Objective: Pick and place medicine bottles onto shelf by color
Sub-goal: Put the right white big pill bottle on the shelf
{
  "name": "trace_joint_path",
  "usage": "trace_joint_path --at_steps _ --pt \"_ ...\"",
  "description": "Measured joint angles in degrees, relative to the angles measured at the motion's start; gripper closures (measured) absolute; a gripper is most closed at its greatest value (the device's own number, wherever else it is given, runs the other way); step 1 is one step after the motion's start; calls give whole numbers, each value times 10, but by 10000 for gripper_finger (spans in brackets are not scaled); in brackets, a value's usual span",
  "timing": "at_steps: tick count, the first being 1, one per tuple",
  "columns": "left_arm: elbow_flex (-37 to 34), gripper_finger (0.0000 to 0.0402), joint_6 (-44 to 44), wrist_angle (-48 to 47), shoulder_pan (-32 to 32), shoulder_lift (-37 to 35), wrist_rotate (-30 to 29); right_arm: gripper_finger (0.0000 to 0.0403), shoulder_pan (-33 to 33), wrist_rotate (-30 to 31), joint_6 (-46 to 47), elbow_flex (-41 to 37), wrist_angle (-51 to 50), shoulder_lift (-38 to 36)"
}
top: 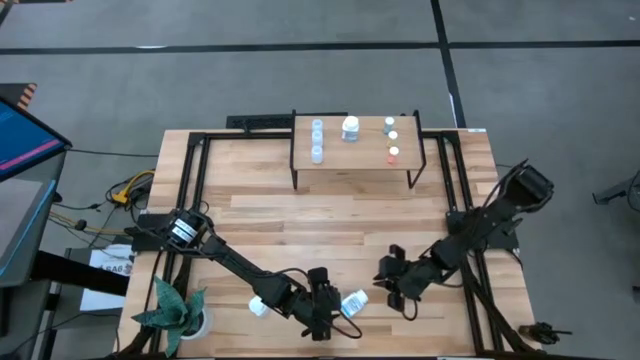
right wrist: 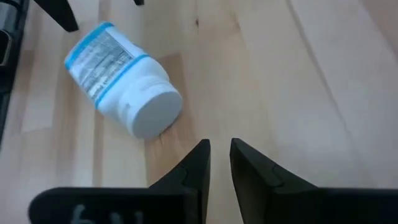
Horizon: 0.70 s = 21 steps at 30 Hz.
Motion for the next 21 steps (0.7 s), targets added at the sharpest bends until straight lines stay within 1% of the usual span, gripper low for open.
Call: trace_joint_path --at_steps 8,15,18,21 --pt "0 155 -2 -1 8 0 0 328 -3 -27 -4 3 90 51" --pt "0 155 0 -2 21 0 7 332 -3 -29 -45 42 78 81" --pt "0 155 1 -7 23 -1 24 332 -6 -29 -63 54 80 80" --pt "0 155 5 -9 24 -1 26 332 -9 -30 -78 59 75 72"
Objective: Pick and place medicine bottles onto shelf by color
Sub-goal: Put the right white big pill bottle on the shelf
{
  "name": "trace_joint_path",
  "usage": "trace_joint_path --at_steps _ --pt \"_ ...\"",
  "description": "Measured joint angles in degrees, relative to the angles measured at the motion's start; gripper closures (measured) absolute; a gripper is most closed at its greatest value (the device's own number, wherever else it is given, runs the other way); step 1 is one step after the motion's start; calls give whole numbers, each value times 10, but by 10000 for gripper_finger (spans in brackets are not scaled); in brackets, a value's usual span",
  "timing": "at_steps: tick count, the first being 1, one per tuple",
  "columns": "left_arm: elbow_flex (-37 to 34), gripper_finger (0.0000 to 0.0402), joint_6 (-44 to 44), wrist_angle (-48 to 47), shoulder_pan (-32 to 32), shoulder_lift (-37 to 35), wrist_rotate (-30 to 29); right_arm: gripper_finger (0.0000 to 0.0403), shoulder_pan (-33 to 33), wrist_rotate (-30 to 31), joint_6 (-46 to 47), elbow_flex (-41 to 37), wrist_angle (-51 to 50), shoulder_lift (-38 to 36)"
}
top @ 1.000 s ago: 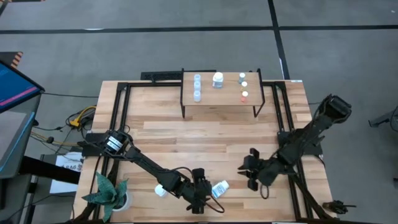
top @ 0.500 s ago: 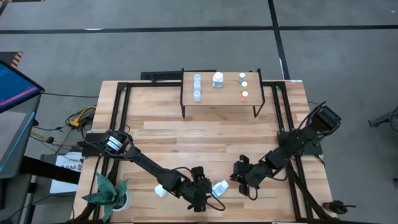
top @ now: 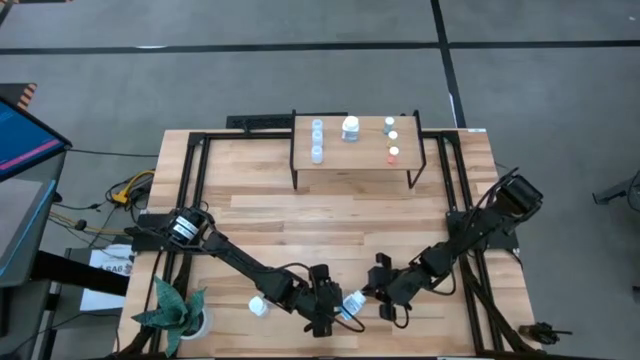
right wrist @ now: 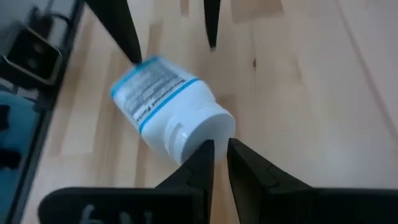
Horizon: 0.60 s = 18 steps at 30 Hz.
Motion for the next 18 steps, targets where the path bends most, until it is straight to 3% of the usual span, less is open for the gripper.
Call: trace_joint_path --at_steps 18 --pt "0 155 8 -5 1 1 -6 332 -16 -15 -46 92 -121 -24"
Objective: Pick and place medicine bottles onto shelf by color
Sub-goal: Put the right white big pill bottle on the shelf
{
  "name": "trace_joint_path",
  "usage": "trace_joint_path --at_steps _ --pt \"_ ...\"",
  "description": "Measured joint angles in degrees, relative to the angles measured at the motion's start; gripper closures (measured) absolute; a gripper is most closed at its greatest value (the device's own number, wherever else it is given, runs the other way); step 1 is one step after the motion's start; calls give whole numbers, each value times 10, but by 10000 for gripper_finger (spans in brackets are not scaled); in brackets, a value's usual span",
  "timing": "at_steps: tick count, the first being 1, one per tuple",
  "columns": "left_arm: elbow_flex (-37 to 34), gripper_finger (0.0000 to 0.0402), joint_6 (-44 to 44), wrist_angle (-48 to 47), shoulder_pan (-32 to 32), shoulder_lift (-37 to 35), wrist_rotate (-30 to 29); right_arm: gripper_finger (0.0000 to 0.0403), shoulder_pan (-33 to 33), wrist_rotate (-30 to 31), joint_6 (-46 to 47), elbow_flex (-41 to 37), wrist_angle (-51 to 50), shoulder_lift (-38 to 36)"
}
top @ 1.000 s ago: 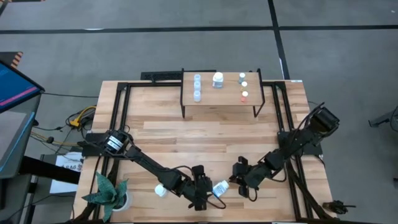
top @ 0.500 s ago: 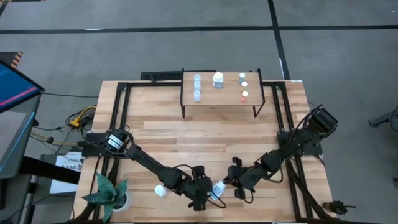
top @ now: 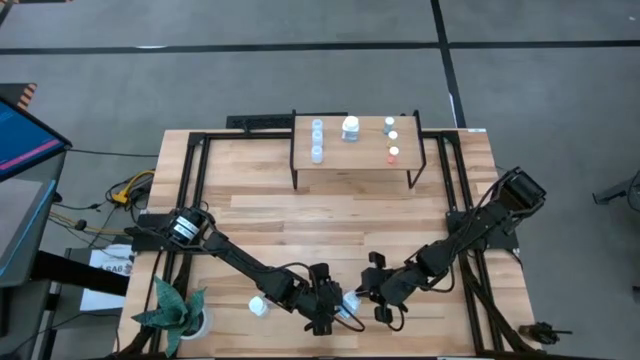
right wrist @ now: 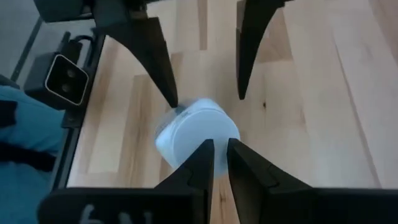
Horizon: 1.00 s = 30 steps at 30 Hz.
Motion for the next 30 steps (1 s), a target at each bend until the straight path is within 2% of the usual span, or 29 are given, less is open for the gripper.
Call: trace_joint_path --at_steps 22,26,30 --pt "0 155 3 0 0 0 -3 332 3 -25 -28 44 -16 1" --pt "0 155 3 -3 0 0 -1 332 5 -21 -19 44 -96 -5" --pt "0 155 0 -3 0 0 -1 332 9 6 59 40 -207 -8"
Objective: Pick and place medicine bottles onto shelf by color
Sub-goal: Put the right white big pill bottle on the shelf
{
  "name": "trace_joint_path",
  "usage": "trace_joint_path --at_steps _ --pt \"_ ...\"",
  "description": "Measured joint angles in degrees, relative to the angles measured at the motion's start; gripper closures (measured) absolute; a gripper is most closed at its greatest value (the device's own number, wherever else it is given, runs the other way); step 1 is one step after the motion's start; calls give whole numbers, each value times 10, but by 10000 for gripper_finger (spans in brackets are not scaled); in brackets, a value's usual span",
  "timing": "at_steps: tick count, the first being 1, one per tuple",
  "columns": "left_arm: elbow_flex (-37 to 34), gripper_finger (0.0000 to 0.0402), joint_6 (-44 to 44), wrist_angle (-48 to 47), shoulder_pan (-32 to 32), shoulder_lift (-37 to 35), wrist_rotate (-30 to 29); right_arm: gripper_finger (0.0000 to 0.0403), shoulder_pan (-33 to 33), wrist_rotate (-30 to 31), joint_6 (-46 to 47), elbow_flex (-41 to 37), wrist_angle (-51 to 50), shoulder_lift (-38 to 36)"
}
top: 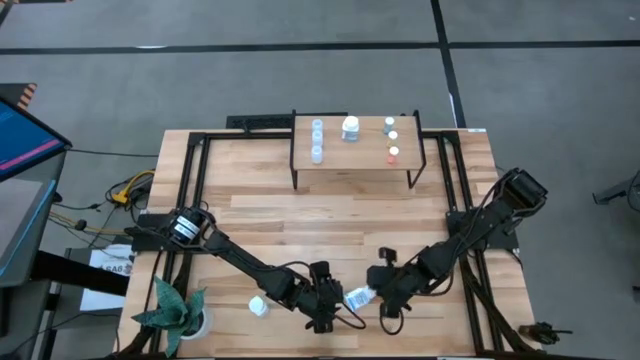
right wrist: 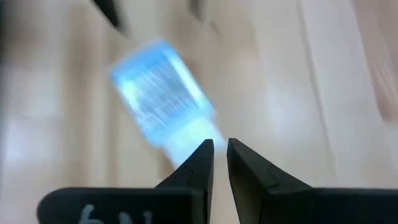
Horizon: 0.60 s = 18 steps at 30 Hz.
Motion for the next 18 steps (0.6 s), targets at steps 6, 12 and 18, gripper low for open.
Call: trace_joint_path --at_steps 6,12,18 --pt "0 155 0 0 0 0 0 332 5 27 53 -3 -59 1" --pt "0 155 9 27 0 0 -10 332 8 28 80 -2 -92 3" --pt "0 155 29 66 2 0 -11 332 10 16 109 -3 -101 32"
